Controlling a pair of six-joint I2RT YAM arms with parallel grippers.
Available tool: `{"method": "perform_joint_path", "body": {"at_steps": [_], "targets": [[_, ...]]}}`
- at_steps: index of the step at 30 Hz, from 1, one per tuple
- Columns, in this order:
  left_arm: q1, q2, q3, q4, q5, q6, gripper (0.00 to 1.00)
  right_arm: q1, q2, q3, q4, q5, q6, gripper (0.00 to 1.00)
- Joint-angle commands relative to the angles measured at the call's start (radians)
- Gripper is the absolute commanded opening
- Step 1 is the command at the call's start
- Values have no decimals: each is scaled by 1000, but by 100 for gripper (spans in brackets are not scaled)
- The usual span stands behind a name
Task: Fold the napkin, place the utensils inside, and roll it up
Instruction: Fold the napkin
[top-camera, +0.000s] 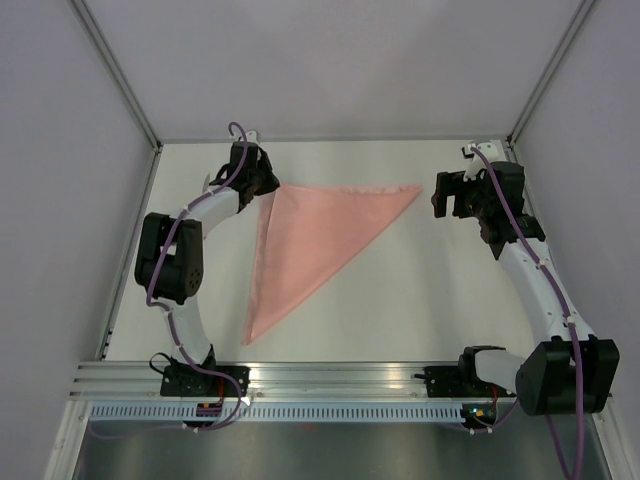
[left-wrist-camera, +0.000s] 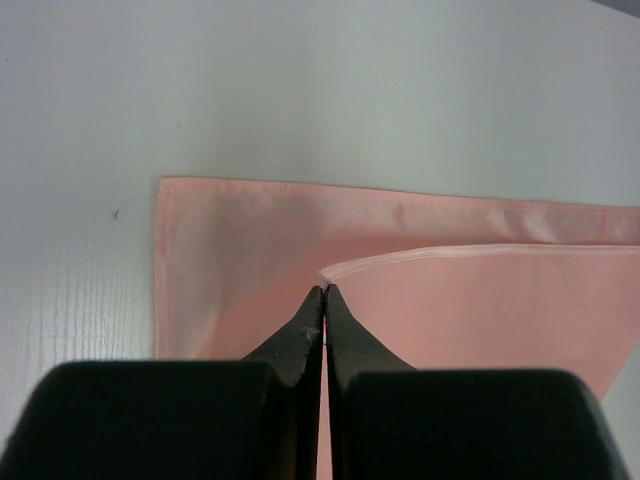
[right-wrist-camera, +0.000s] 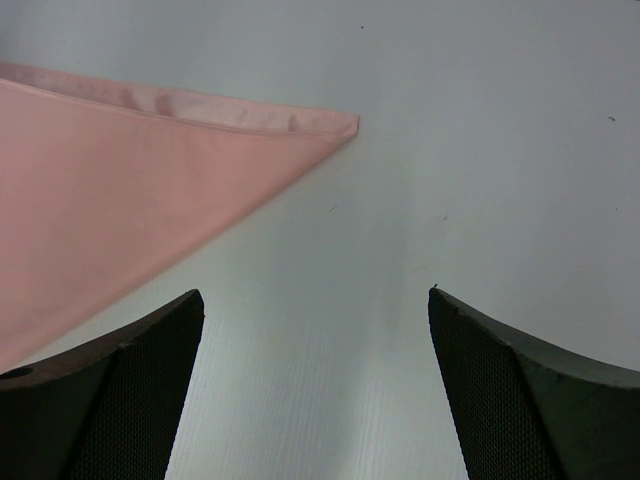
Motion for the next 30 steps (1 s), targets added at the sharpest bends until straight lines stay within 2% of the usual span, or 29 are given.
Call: {"method": "perform_joint_path", "body": {"at_steps": [1, 30], "targets": [[16, 10, 53, -2, 32, -38, 2, 4, 7, -3, 9, -1, -7, 98], [84, 70, 115, -22, 84, -41, 2, 4, 23, -3, 9, 5, -12, 98]]}}
